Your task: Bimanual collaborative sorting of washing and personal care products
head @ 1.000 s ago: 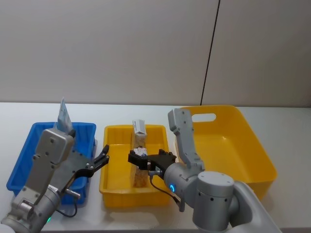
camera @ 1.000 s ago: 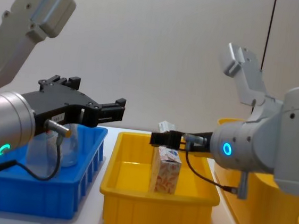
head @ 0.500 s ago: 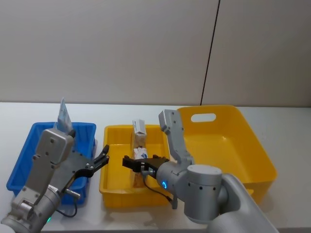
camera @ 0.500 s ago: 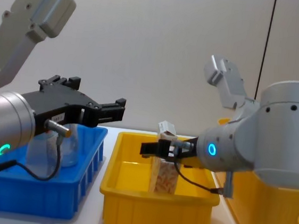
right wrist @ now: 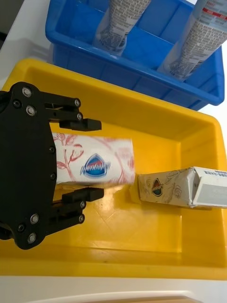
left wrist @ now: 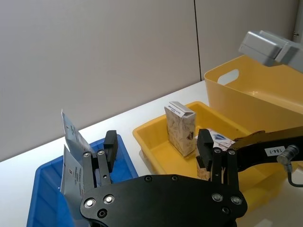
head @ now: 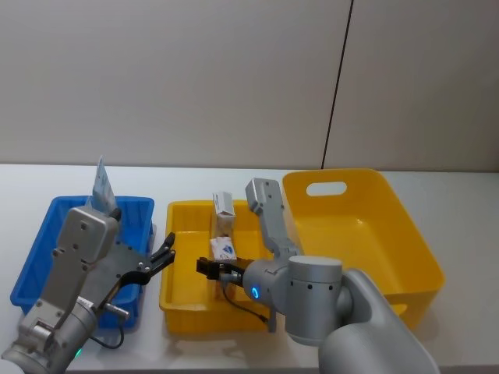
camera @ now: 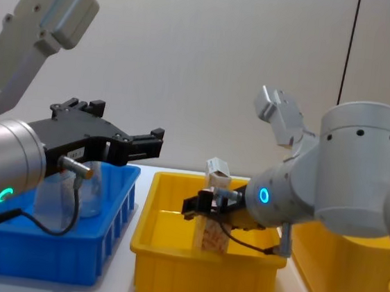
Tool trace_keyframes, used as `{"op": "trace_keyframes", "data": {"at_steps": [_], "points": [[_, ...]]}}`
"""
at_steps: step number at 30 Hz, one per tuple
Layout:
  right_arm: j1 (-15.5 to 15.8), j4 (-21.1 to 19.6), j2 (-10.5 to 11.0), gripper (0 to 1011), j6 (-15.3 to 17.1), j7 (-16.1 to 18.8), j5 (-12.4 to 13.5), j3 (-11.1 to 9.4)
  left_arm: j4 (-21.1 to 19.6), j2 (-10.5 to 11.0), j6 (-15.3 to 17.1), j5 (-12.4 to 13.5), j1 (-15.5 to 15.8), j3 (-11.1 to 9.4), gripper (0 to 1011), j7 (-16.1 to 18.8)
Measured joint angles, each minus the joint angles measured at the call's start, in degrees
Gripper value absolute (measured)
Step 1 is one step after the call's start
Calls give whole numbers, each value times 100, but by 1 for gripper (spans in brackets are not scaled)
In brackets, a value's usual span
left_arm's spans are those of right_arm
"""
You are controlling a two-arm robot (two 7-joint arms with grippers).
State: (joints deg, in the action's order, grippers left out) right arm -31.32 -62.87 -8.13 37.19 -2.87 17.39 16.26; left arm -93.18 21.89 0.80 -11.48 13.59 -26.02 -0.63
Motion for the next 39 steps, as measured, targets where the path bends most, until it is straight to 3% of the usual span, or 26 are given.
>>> {"op": "trace_keyframes", "data": {"at_steps": [11,16,25,39], "points": [[-203,272,-85,397,96,19,-14,-36,0,0,0,0,0,0,1001,0],[-206,209,-77,382,85,25,-75,0,0,0,0,0,0,0,1001,0],[-96,-296,19,382,-6,29,-274,132,0,0,0,0,0,0,1001,0],[297,-1724,363,380,-4,-170,-667,219,0,0,0,0,0,0,1001,0]]}}
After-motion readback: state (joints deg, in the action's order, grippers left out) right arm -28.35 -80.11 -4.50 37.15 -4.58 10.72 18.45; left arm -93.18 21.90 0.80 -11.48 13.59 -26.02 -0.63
